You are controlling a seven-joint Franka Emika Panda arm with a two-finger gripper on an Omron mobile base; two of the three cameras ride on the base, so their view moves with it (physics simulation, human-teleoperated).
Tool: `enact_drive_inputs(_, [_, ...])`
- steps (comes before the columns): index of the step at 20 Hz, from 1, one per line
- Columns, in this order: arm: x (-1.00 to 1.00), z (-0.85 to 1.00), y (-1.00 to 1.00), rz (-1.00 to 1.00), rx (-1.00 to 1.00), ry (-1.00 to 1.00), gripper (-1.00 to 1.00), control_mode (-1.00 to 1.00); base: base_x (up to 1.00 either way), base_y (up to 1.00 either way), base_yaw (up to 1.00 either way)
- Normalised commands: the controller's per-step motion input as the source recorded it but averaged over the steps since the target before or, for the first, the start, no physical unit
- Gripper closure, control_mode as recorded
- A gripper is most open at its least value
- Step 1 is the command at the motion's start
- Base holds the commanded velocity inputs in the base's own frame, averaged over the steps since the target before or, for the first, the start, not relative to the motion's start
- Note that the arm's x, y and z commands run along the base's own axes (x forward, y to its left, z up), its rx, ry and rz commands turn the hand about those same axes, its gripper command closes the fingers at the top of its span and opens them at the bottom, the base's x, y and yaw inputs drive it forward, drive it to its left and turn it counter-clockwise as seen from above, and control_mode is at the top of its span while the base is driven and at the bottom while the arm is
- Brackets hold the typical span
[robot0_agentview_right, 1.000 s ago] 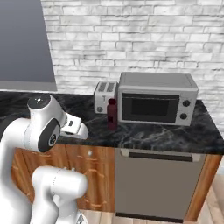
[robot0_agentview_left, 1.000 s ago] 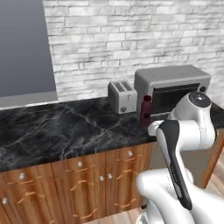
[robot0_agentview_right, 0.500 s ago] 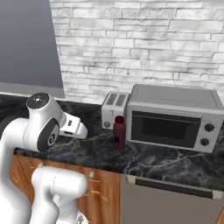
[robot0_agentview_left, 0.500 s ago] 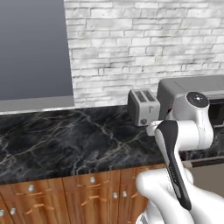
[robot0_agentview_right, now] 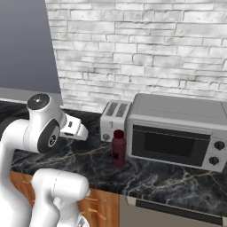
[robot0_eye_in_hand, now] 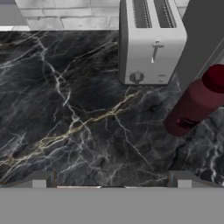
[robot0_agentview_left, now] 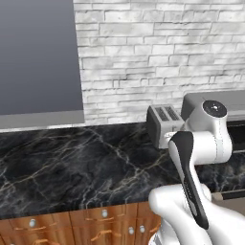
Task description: There is a wine glass and glass cup on the dining counter. Place the wine bottle next to the wine glass and the juice bottle next to the glass cup.
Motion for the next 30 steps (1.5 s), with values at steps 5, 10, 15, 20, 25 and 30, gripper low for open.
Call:
enact_drive_inputs(5, [0.00,0.00,0.00,0.00,0.00,0.00,-1.00,1.00,0.19,-0.14,0.00])
enact_drive_inputs(10, [0.00,0.00,0.00,0.00,0.00,0.00,-1.00,1.00,0.06,-0.01,0.00])
enact_drive_inputs(15, [0.00,0.00,0.00,0.00,0.00,0.00,-1.00,1.00,0.00,0.00,0.00])
enact_drive_inputs(20, [0.00,0.00,0.00,0.00,0.00,0.00,-1.00,1.00,0.00,0.00,0.00])
enact_drive_inputs(25, [-0.03,0.00,0.00,0.00,0.00,0.00,-1.00,-1.00,-0.02,0.00,0.00])
enact_drive_inputs(30, [-0.10,0.26,0.00,-0.11,0.00,0.08,-1.00,-1.00,0.00,0.00,0.00])
